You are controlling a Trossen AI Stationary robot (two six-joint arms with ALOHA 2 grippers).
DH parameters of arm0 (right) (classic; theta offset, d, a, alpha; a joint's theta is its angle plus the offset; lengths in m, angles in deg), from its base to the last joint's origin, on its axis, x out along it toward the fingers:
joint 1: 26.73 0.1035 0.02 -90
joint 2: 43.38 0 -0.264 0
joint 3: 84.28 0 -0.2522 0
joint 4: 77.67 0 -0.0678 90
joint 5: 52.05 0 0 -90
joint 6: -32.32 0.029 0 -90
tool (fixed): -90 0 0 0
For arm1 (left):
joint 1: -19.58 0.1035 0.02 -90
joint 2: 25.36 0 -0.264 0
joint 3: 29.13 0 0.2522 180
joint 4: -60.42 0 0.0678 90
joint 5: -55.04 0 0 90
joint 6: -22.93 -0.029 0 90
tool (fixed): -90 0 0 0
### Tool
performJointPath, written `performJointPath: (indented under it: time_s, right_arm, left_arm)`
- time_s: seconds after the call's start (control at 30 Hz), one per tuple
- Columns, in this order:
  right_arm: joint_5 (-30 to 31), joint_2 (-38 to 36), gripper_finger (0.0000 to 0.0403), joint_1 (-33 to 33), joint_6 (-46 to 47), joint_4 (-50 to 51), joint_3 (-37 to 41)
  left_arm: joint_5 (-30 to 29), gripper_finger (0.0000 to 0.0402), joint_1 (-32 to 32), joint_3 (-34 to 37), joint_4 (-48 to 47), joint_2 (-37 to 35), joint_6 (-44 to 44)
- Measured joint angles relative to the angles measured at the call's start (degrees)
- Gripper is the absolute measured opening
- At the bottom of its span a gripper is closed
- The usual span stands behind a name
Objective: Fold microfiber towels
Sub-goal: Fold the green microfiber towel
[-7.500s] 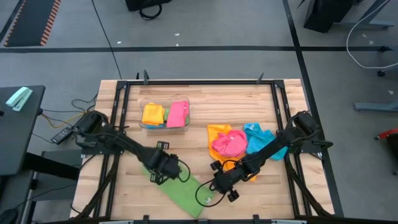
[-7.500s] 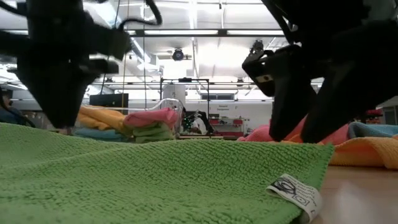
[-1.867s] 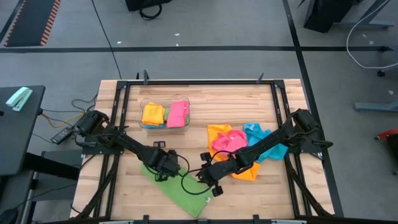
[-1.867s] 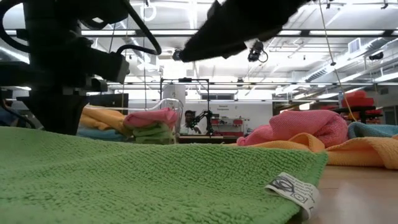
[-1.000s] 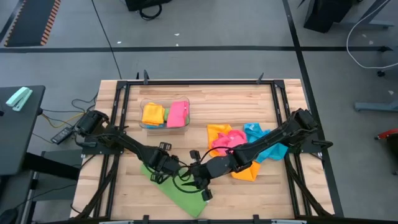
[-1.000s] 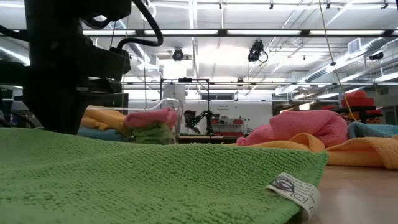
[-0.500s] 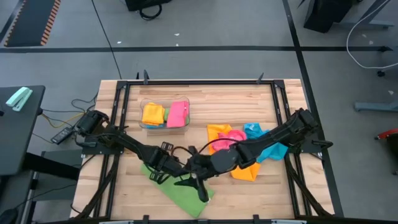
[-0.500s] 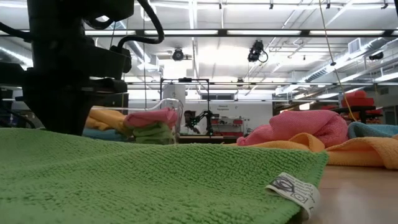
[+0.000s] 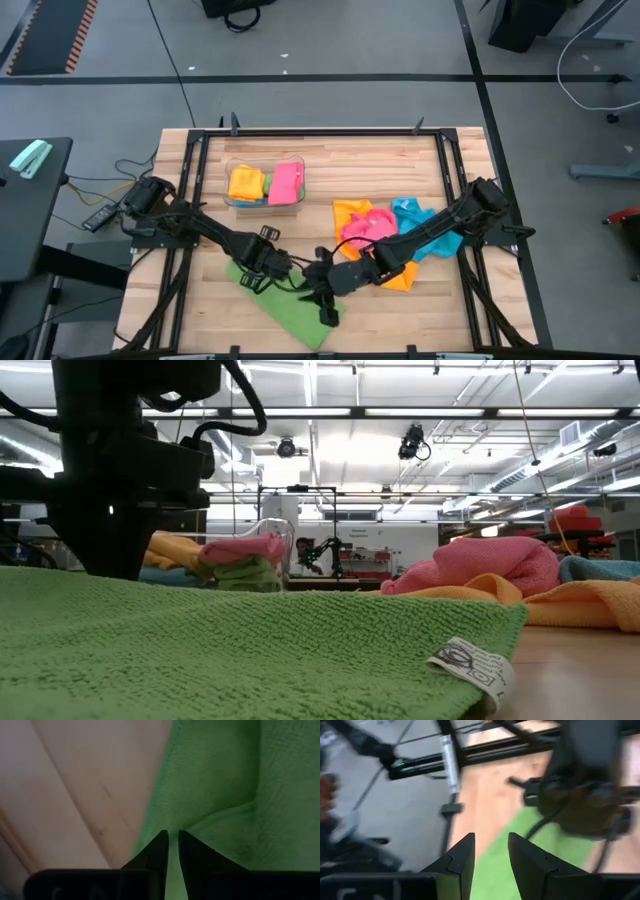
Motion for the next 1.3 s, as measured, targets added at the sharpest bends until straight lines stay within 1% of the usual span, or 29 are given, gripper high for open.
performJointPath:
  time_s: [0.07,0.2,0.37,0.4,0.53,0.67,0.83,1.0,1.17,1.3]
  right_arm:
    - [2.12,0.0,0.0126,-0.94,-1.03,-0.05,0.0]
    - [3.82,1.64,0.0126,-1.62,-2.64,-2.39,1.7]
    - [5.75,3.56,0.0126,-0.92,-6.59,-16.4,8.21]
    - [6.36,3.58,0.0126,-0.92,-7.28,-17.17,9.39]
    - [7.28,3.76,0.0126,-1.42,-7.17,-16.64,12.2]
    - [7.37,3.75,0.0126,-2.35,-5.77,-15.61,12.48]
    - [7.36,3.74,0.0126,-3.53,-5.18,-15.78,12.48]
    - [3.89,3.72,0.0126,-3.64,-4.05,-13.51,12.48]
    - [3.61,3.69,0.0126,-3.15,-4.48,-11.7,12.48]
    - [3.63,3.69,0.0126,-3.14,-4.87,-10.25,12.48]
  left_arm:
    - [-0.57,0.0054,0.14,0.0,-0.47,0.0,-1.57]
    - [-0.55,0.0063,0.39,-0.04,-5.28,-0.02,-0.62]
    - [-0.31,0.0064,0.18,0.16,-9.99,-0.15,2.87]
    - [-0.33,0.0062,0.0,0.17,-10.3,-0.13,3.26]
    - [-0.07,0.0053,-0.07,0.2,-10.11,-0.15,3.3]
    - [-0.06,0.0048,-0.05,0.2,-10.06,-0.17,3.17]
    - [-0.08,0.0052,0.11,0.2,-8.93,-0.17,2.76]
    - [-0.09,0.0049,0.11,0.2,-8.73,-0.17,2.62]
    - [-0.08,0.004,-0.37,0.2,-9.04,-0.17,2.46]
    - [-0.09,0.004,-0.42,0.2,-9.04,-0.17,0.45]
